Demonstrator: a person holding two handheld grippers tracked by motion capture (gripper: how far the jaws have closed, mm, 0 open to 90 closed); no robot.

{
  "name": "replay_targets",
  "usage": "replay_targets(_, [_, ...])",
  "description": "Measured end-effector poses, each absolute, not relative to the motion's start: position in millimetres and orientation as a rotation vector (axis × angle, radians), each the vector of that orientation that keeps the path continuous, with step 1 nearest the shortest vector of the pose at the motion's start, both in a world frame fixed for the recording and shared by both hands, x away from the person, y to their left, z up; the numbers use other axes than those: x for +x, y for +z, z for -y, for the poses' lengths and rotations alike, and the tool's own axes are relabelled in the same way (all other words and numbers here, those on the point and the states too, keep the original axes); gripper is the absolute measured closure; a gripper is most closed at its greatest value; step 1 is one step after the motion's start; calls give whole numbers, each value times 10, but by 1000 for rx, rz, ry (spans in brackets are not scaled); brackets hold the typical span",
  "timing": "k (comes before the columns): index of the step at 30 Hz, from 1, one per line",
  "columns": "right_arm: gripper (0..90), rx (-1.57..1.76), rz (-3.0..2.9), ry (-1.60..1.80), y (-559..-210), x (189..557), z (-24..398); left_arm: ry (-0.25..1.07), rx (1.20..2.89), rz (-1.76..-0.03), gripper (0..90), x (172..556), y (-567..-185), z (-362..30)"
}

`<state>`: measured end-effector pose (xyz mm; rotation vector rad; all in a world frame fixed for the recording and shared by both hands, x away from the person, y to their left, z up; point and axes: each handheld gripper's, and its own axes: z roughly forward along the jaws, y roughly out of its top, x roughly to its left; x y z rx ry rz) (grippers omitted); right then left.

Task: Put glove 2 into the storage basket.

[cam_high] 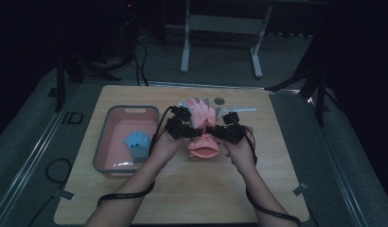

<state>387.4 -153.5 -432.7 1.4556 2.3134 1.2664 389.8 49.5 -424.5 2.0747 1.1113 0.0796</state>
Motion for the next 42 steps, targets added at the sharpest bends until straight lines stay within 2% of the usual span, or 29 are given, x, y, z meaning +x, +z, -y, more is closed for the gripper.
replay_targets(6, [716, 1429, -2300, 1295, -4161, 3859, 1322, 110, 2082, -1113, 636, 3870, -4058, -702])
replay_targets(17, [717, 1393, -2333, 1302, -4047, 3887, 832, 116, 2060, -1184, 637, 3831, -3939, -1182])
replay_targets(26, [717, 1345, -2357, 1336, -3964, 3890, 266, 149, 2027, -1254, 636, 3743, -3840, -1754])
replay_targets(35, [716, 1364, -2406, 1368, -4108, 3905, -414, 156, 2049, -1348, 637, 3689, -3925, -2380])
replay_targets(42, [712, 1404, -2445, 1353, -4391, 3859, -754, 95, 2056, -1388, 635, 3645, -4223, -2678])
